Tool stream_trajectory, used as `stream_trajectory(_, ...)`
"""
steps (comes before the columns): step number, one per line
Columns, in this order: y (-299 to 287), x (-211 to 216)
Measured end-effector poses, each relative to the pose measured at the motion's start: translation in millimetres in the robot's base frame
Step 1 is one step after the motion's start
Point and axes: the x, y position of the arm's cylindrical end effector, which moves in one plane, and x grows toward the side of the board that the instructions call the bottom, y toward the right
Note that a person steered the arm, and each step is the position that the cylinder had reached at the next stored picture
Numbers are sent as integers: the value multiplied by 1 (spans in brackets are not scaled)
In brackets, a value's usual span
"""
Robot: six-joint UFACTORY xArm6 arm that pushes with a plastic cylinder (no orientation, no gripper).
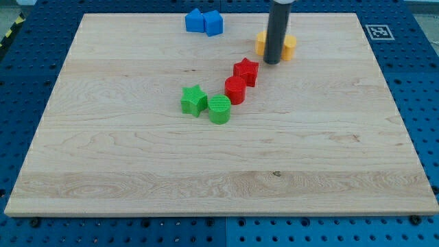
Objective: Separate the yellow blocks
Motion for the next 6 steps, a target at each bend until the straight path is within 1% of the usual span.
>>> stream_trajectory(2, 104, 8)
stream_trajectory(3, 107, 6)
stream_trajectory(4, 67, -9)
stream_trajectory(5, 48, -33)
stream_trajectory(6, 48, -35)
